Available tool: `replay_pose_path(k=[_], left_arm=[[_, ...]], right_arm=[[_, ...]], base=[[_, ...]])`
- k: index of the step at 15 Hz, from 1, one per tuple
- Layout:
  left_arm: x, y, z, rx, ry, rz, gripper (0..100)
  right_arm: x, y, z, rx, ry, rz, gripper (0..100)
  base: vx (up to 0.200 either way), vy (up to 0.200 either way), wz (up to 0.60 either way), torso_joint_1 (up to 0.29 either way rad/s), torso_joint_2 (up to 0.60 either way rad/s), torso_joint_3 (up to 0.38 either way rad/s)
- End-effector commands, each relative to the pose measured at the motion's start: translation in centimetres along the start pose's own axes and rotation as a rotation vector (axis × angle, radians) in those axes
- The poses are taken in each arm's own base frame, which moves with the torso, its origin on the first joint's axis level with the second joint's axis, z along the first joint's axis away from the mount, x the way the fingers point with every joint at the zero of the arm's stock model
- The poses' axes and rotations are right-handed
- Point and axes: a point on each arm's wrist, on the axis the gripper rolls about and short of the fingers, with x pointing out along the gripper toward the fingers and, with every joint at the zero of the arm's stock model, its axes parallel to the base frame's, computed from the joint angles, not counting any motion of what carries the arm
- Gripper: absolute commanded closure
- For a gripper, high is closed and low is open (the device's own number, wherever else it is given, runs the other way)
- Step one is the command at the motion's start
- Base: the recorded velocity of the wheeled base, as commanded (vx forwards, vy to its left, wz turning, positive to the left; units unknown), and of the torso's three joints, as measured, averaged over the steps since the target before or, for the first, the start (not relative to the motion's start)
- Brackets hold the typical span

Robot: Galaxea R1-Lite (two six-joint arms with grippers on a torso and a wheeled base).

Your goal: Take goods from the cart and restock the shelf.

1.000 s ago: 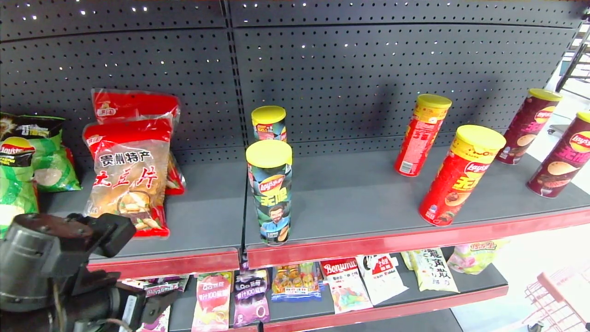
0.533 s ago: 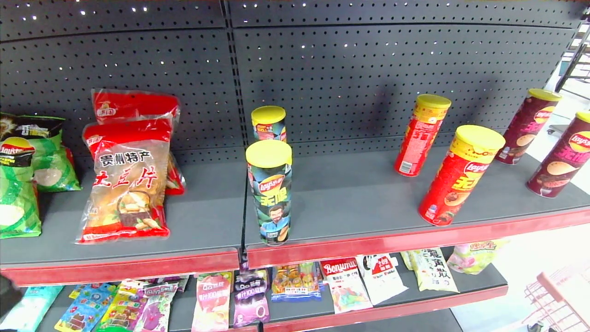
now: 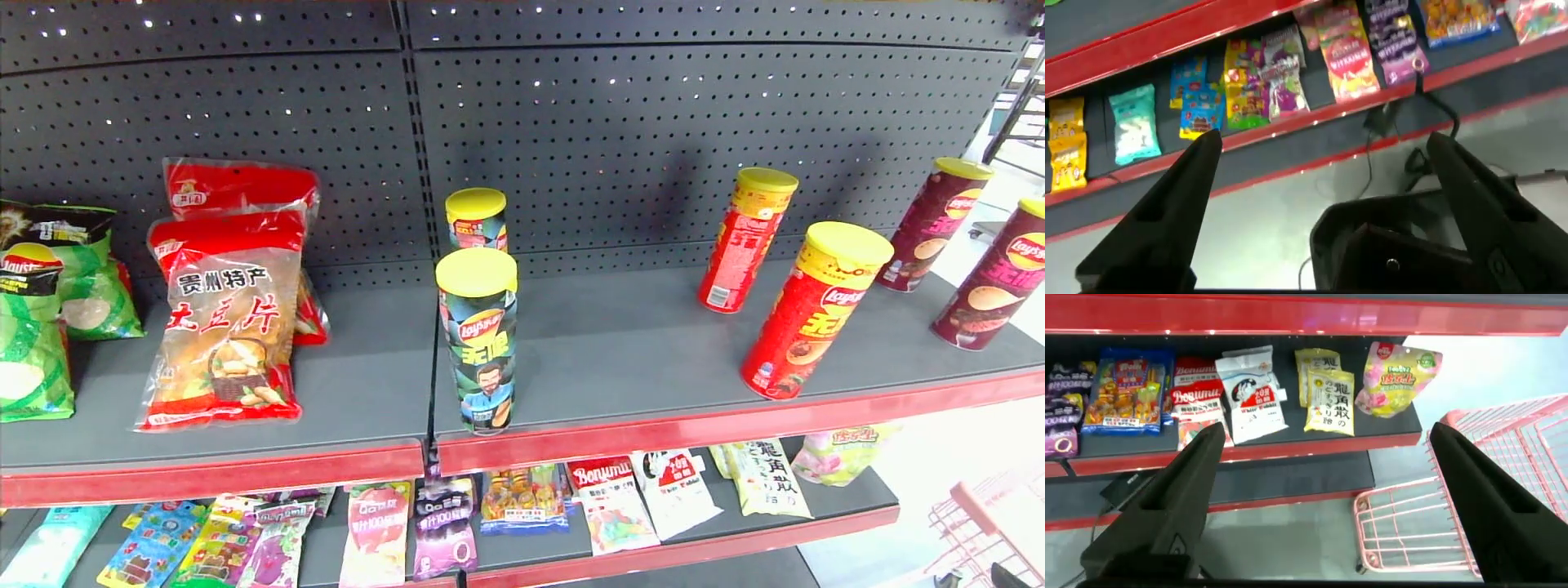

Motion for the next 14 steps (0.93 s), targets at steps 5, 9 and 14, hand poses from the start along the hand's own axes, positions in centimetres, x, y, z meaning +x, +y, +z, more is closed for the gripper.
replay_pose_path(k=[5, 9, 14], left_arm=[[0.8, -0.3, -1.6, 0.001, -0.147, 0.004, 0], [1.4, -0.5, -1.6, 0.031, -0.180, 0.004, 0], [1.8, -0.6, -1.7, 0.047, -0.182, 0.013, 0]], right_arm=[[0.0, -0.1, -0.2, -0.002, 0.007, -0.040, 0], [0.0, -0.1, -0.3, -0.005, 0.008, -0.039, 0], [0.0, 0.0, -0.4, -0.006, 0.009, -0.035, 0]], base=[[0.000, 0.000, 0.00, 0.000, 0.00, 0.000], [0.000, 0.000, 0.00, 0.000, 0.00, 0.000], [0.000, -0.200, 0.00, 0.002, 0.00, 0.000]])
